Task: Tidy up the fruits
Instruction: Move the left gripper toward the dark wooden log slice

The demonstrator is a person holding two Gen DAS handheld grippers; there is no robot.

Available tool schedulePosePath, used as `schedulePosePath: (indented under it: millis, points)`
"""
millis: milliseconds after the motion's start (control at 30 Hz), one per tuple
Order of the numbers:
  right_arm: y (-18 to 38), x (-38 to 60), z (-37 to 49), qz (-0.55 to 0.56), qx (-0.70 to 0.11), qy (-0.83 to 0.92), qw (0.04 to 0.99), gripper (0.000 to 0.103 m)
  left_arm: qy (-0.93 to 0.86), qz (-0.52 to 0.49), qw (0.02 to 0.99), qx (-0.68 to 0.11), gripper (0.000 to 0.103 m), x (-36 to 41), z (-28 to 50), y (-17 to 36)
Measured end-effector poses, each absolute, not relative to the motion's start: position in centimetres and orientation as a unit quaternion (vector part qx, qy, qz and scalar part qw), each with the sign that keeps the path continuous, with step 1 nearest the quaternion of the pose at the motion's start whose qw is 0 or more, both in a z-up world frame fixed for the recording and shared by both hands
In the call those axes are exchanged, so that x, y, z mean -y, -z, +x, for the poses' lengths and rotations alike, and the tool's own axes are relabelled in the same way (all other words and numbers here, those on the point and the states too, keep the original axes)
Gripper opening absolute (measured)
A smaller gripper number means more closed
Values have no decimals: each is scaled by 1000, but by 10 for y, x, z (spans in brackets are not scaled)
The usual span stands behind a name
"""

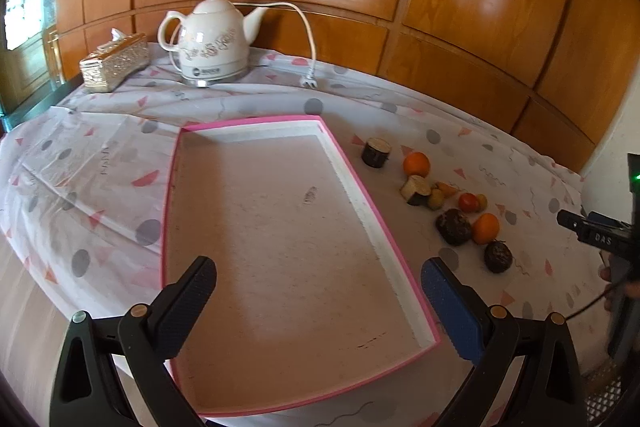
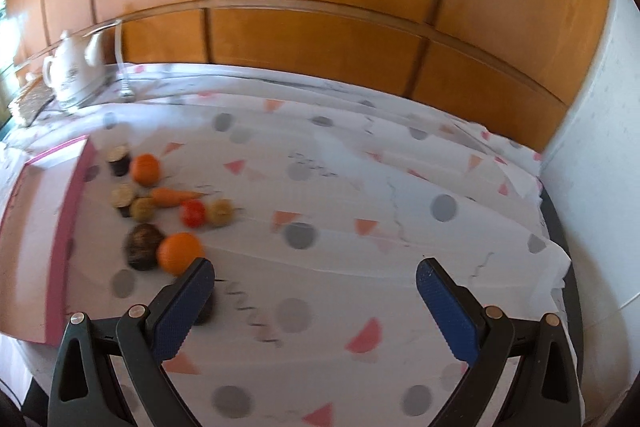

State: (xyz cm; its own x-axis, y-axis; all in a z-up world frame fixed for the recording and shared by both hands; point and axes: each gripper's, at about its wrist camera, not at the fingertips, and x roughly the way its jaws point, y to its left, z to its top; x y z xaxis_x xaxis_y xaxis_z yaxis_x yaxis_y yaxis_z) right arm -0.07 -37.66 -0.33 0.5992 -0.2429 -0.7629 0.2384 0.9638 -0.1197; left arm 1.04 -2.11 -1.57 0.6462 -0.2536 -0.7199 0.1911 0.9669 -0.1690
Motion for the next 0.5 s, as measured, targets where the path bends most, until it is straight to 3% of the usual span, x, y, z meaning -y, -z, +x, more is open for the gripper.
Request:
schedulePosePath:
  millis: [500]
  points:
    - [15,457,9,28,-468,176,865,101,160,10,907,-389,103,48,30,11]
